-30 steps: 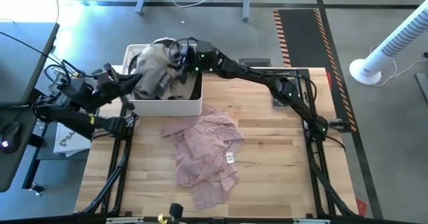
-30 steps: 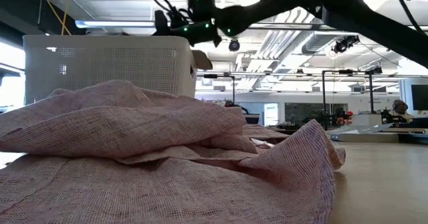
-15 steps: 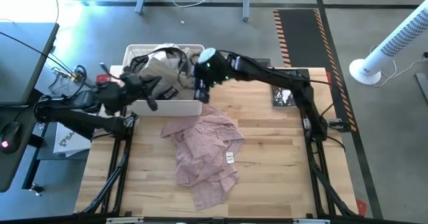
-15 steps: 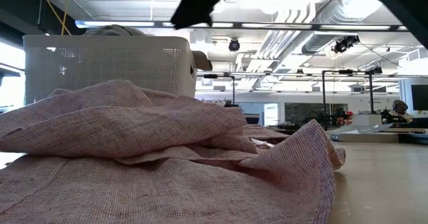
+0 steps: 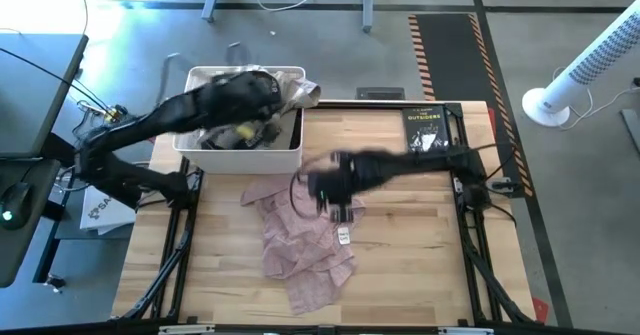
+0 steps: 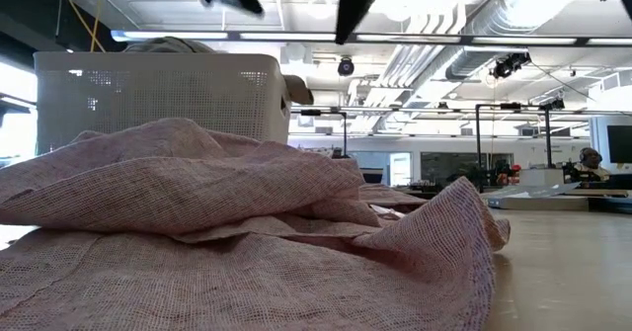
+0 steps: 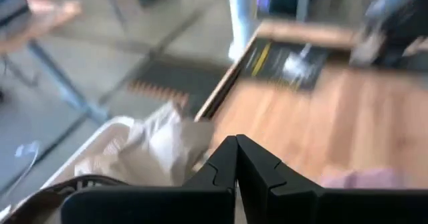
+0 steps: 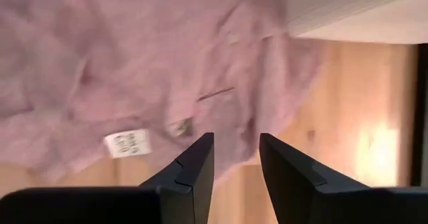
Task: Sort clothes
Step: Put the brown shorts into the white laundry bin
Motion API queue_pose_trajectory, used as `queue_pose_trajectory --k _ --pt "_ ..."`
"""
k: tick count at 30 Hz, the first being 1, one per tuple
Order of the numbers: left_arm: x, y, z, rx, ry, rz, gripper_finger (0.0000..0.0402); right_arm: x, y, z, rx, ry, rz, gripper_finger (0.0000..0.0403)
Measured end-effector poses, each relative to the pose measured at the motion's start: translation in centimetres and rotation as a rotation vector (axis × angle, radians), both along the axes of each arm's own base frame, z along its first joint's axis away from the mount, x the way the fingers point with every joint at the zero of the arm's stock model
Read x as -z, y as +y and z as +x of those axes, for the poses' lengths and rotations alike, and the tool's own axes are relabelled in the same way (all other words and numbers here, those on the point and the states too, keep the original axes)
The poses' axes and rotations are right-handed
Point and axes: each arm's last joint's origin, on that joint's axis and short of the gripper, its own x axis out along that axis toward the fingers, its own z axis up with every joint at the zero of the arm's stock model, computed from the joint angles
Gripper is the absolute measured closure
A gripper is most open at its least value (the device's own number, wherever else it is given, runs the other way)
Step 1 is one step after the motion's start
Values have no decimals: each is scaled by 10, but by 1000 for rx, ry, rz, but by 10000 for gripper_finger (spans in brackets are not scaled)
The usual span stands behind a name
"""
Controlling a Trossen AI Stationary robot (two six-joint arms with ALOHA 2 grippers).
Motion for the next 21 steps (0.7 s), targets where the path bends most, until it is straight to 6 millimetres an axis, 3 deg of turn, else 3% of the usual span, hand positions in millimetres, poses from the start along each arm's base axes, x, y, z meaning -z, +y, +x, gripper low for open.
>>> queue_pose_trajectory --k 5,9,13,18,21 --pt "40 61 31 -124 270 -72 401 40 45 -10 47 -6 -124 286" --pt "84 101 31 -211 438 -190 402 67 71 -26 130 -10 -240 286" --pt "123 127 25 -253 564 -326 401 85 90 -41 133 12 -312 286" --pt "170 145 21 -247 620 -506 401 86 93 -50 116 32 -399 286" --pt "184 149 23 -242 653 -549 401 77 91 -53 135 28 -418 286"
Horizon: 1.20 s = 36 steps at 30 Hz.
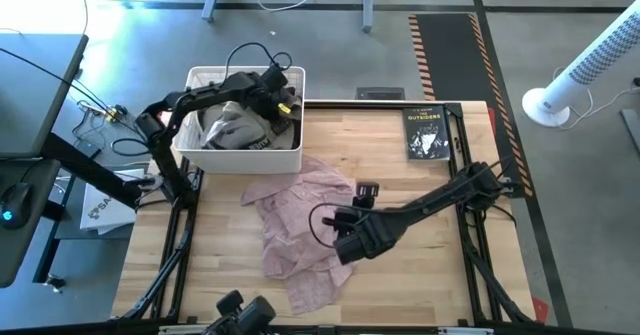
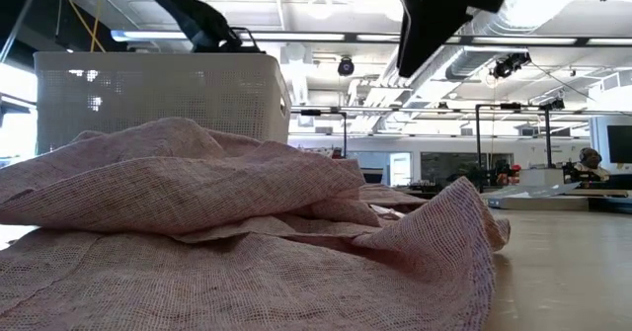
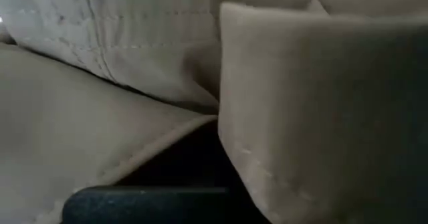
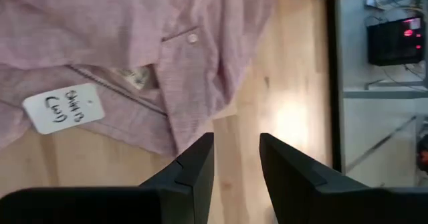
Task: Sort clothes
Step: Put the brown shorts into the white laundry bin
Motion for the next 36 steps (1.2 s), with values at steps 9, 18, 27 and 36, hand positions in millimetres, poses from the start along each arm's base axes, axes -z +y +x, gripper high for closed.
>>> queue_pose_trajectory --k 9,18,27,36 --pt "-109 -31 -3 55 -95 186 401 -25 4 -2 2 -65 -54 286" --pt "-177 -87 -58 56 -291 413 401 -29 13 -5 -22 -79 -56 286" --pt "-57 -44 -93 -213 -284 309 401 -29 13 -5 -24 -84 -65 286" --pt "32 -26 -89 -239 47 101 401 -29 12 -4 -38 -73 -82 286"
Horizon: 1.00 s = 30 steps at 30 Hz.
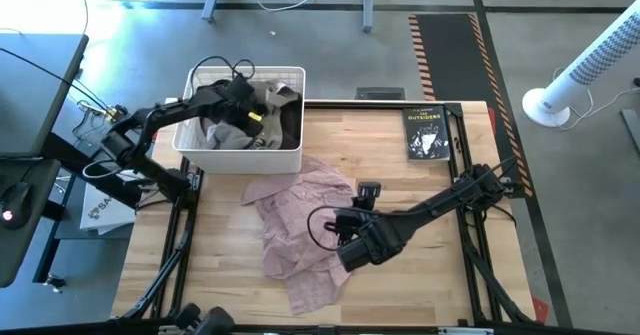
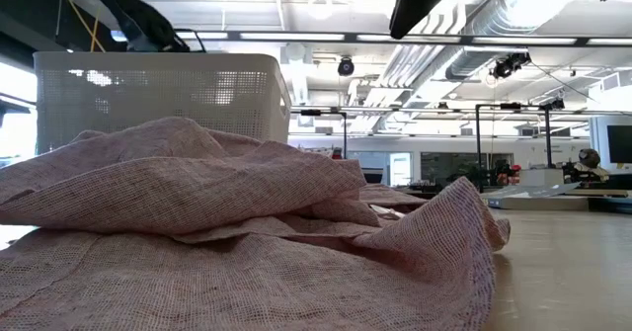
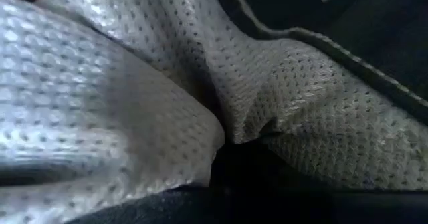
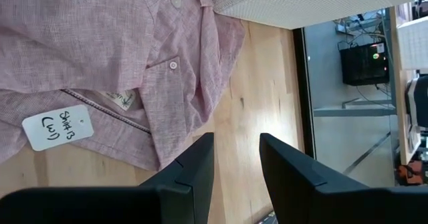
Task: Sort clothes
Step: Put the brown shorts into the white laundry bin
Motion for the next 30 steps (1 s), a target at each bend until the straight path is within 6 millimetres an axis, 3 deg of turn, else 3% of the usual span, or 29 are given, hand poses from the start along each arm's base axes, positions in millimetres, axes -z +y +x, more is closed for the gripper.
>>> queue_pose_trajectory --k 4,8,10,13,15,20,24,30 --pt "-41 -5 2 24 -34 42 401 0 0 0 -1 -1 -1 286" --pt "-112 -18 -3 31 -155 139 401 0 0 1 -1 -6 -12 286" --pt "-136 -28 -8 30 -226 152 401 0 0 1 -1 -7 -14 286" --pt "-159 -36 -8 68 -388 219 401 0 0 1 -1 -7 -15 286" --pt "-163 -34 -3 99 -474 267 401 0 0 1 -1 -7 -14 286" --pt "-133 -8 20 116 -564 355 401 0 0 1 -1 -9 -13 286" --pt "-79 13 42 122 -573 249 401 0 0 1 -1 -10 -13 286" --pt "-4 29 59 106 -417 11 402 0 1 1 -2 -12 -11 286"
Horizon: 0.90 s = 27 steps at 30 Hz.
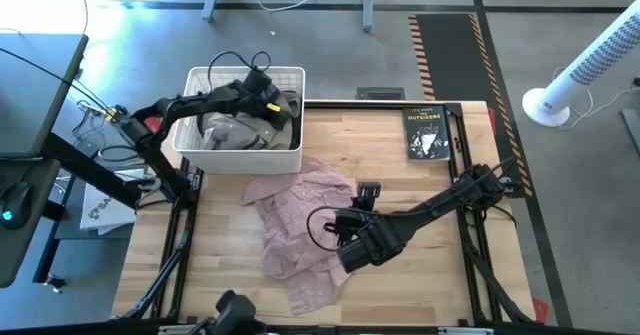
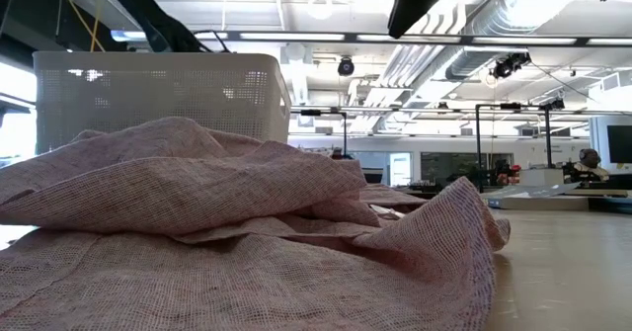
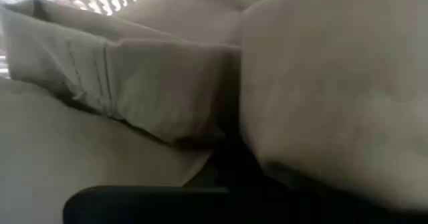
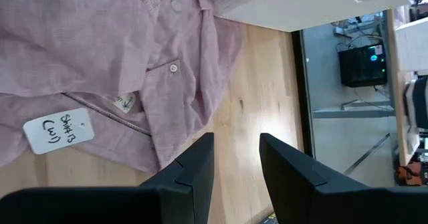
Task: Sort clothes
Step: Put the brown shorts into the white laundry bin, then put the pink polo shirt into the white laundry bin
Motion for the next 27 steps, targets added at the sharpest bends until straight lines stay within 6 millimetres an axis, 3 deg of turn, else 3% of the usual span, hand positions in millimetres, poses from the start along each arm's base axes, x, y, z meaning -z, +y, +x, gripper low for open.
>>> queue_pose_trajectory --k 3,6,9,12,16,20,23,27 --pt "11 1 3 19 35 -15 402 0 0 0 0 5 11 286" --pt "-2 -3 4 18 48 28 402 0 0 0 0 6 13 286" --pt "-37 -12 3 28 18 78 402 0 0 0 0 6 13 286" --pt "-90 -29 0 53 -72 172 402 0 0 0 0 6 13 286" --pt "-140 -67 -13 94 -142 284 402 0 0 0 1 6 14 286" --pt "-170 -117 -25 220 -210 351 402 0 0 0 1 6 14 286" --pt "-171 -155 -26 378 -224 333 402 0 0 0 0 7 14 286" --pt "-160 -210 -21 713 -236 418 402 0 0 0 0 7 14 286"
